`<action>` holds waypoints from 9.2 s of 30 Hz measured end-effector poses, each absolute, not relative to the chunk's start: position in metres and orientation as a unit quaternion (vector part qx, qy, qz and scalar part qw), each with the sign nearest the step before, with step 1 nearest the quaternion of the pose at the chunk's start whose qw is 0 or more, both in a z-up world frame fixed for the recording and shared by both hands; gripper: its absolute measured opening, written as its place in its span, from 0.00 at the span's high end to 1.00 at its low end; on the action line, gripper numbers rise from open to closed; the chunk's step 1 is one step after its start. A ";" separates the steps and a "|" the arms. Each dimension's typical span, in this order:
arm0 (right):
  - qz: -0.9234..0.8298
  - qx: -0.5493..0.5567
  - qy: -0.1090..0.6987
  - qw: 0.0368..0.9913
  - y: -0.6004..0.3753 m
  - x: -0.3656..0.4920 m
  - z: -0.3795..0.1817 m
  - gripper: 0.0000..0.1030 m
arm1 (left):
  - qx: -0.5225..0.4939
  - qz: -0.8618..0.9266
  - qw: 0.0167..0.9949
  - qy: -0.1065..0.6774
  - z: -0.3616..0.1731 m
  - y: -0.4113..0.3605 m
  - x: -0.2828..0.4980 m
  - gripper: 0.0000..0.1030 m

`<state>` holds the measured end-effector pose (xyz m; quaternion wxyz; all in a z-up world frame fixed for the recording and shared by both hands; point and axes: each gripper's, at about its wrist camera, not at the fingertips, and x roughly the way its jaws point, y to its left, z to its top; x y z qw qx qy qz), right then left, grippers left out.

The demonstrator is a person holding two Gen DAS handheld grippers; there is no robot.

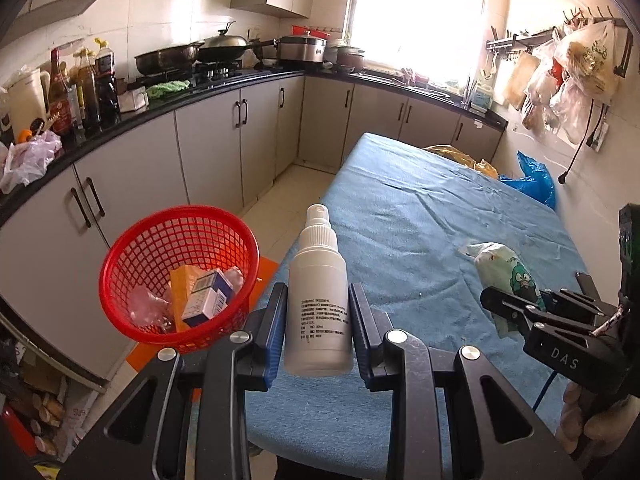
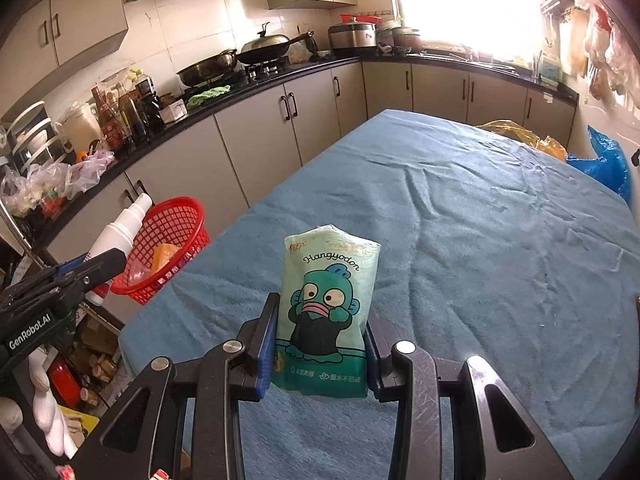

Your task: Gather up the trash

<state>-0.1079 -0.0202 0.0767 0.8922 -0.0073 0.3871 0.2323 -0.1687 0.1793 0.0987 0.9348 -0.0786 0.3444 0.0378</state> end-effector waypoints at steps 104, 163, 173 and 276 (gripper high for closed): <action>0.366 -0.044 0.385 0.846 0.188 -0.091 0.081 0.62 | -0.104 0.155 0.918 0.350 0.080 0.343 -0.161 0.72; 0.325 -0.018 0.404 0.855 0.152 -0.091 0.061 0.40 | -0.115 0.229 0.926 0.277 0.101 0.322 -0.209 0.16; 0.319 -0.024 0.382 0.867 0.120 -0.135 0.069 0.37 | -0.101 0.292 0.925 0.223 0.120 0.291 -0.253 0.09; 0.297 -0.094 0.212 0.926 0.128 -0.241 0.091 0.23 | -0.054 0.318 0.922 0.215 0.093 0.264 -0.326 0.03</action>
